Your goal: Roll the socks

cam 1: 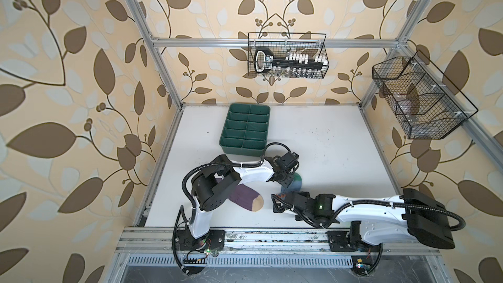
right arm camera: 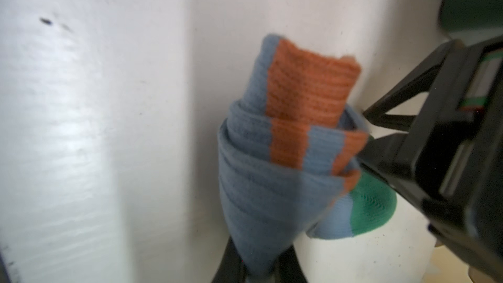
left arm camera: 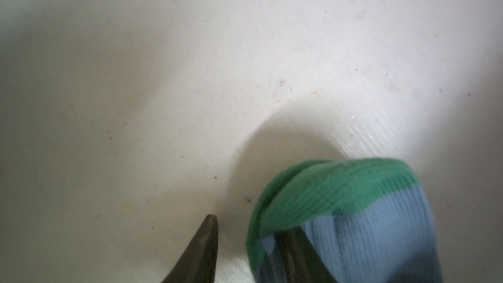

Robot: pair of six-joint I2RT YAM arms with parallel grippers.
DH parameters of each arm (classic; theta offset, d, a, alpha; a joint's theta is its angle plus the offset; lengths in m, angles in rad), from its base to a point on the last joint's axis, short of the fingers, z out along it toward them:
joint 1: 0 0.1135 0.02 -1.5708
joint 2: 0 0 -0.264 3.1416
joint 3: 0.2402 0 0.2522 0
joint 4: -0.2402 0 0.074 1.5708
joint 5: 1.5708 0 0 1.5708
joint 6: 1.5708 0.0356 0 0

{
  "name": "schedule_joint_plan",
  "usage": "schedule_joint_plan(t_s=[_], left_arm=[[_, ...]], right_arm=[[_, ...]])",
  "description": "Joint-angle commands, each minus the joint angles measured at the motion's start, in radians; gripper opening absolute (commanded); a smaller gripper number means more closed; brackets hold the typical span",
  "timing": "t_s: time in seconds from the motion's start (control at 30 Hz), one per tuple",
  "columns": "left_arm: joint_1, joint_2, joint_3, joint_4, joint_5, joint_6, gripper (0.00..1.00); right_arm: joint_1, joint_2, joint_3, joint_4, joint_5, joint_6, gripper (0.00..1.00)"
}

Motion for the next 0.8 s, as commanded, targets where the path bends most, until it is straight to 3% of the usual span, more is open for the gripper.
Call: schedule_joint_plan(t_s=[0.0,0.17,0.43,0.77], left_arm=[[0.009,0.021,0.002,-0.035,0.009,0.026,0.41],[0.019,-0.021,0.003,-0.050,0.012,0.052,0.43],[0.035,-0.113,-0.016,-0.093,-0.002,0.084,0.47],[0.047,-0.395,-0.074,-0.148,0.018,0.189,0.60]], right_arm=[[-0.012,0.061,0.063,-0.166,-0.157,0.056,0.00],[-0.018,0.115,0.103,-0.250,-0.240,0.079,0.00],[-0.069,0.241,0.199,-0.324,-0.240,0.068,0.00],[-0.074,0.280,0.283,-0.386,-0.235,0.085,0.00]])
